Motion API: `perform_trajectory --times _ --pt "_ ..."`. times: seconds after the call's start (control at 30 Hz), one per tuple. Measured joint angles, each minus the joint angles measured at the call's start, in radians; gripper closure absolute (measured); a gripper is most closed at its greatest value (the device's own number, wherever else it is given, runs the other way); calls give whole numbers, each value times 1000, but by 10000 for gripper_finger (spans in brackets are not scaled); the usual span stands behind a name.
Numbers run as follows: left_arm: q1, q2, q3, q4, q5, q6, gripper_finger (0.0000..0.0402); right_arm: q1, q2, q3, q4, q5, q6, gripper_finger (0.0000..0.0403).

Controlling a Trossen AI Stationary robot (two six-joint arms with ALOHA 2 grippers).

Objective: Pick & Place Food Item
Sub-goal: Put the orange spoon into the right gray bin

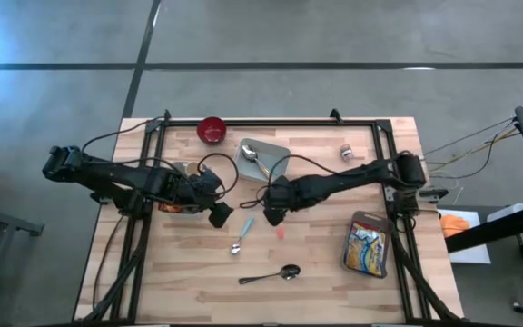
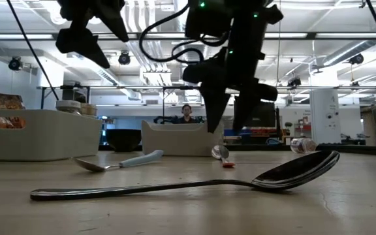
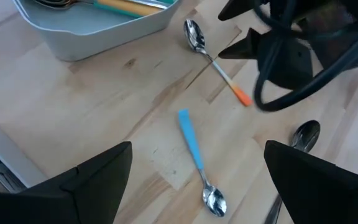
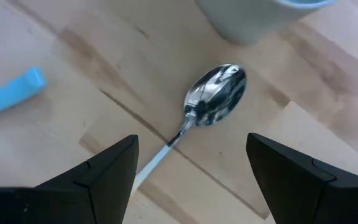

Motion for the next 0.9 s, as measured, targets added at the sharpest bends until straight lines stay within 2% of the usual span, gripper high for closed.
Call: perform_trajectory --times 0.2,0.57,0.67,0.9 --pt "0 -1 -1 -4 0 5 30 -9 96 62 -24 -64 55 108" --pt "-2 -1 -1 -16 0 4 30 -1 157 100 -80 -35 56 114" --pt "-2 -1 -1 -16 0 0 30 1 157 82 -75 -33 56 140" --pt "-2 -1 -1 -15 0 0 30 1 153 39 13 -51 54 233"
